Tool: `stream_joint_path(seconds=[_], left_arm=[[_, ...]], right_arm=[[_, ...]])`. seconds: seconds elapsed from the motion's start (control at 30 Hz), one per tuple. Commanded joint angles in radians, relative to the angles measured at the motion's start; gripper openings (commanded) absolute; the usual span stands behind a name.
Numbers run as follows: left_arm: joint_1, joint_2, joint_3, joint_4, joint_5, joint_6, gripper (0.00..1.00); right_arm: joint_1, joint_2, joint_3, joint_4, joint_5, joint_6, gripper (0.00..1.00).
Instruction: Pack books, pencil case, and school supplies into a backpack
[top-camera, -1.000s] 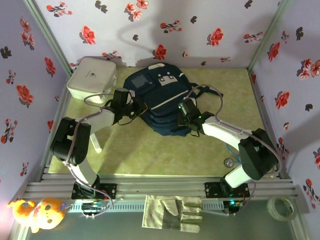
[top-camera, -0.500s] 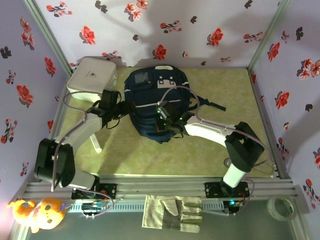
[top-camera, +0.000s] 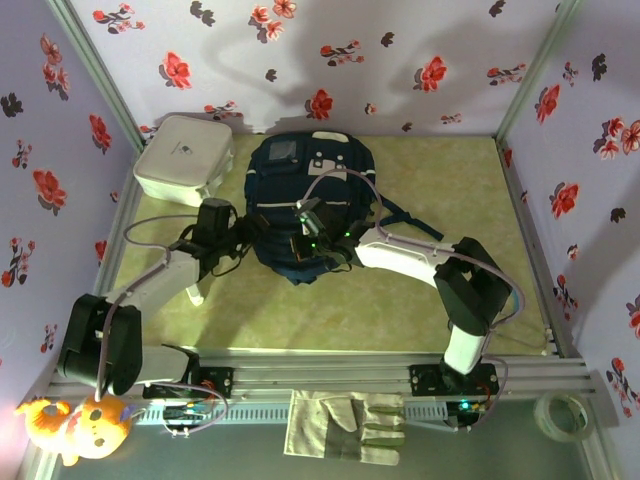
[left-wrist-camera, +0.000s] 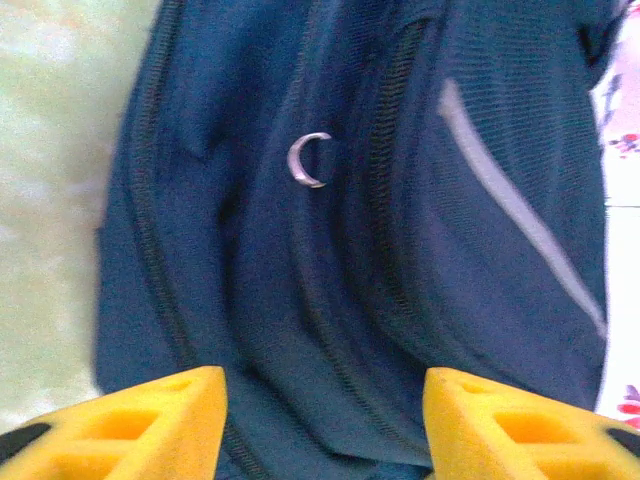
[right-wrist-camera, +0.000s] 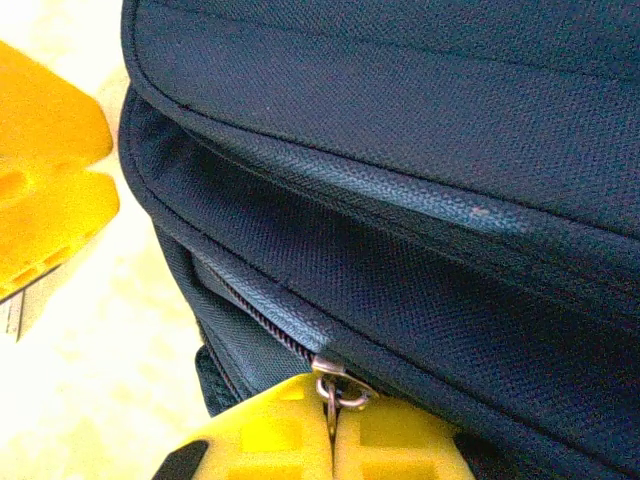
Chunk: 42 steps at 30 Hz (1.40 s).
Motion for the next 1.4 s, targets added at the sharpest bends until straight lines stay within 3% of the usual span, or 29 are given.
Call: stream_joint_path(seconds=[0.0, 0.37, 0.77, 0.83, 1.0, 1.2, 1.37], left_arm=[[-0.004, 0.024, -0.007, 0.106, 0.039, -0.065, 0.49], [-0.01, 0.058, -0.063, 0.198, 0.02, -0.176, 0.34], [-0.015, 0.103, -0.081, 0.292, 0.009, -0.224, 0.32], [-0.015, 0.117, -0.069, 0.303, 0.009, -0.216, 0.26], [-0.017, 0.13, -0.048, 0.285, 0.002, -0.174, 0.0], [-0.016, 0.123, -0.051, 0.261, -0.011, -0.139, 0.0], [-0.012, 0.114, -0.048, 0.239, -0.014, -0.114, 0.0]], right_arm=[[0.015, 0.007, 0.03, 0.074, -0.025, 0.013, 0.0], [0.017, -0.001, 0.025, 0.079, -0.016, 0.018, 0.0], [0.016, -0.001, 0.022, 0.084, -0.035, 0.021, 0.0], [0.016, -0.002, 0.021, 0.071, -0.02, 0.018, 0.0], [0.016, -0.026, 0.004, -0.026, 0.184, 0.012, 0.0], [-0.006, -0.094, -0.05, -0.152, 0.467, 0.043, 0.0], [-0.073, -0.184, -0.15, -0.153, 0.512, 0.086, 0.0]])
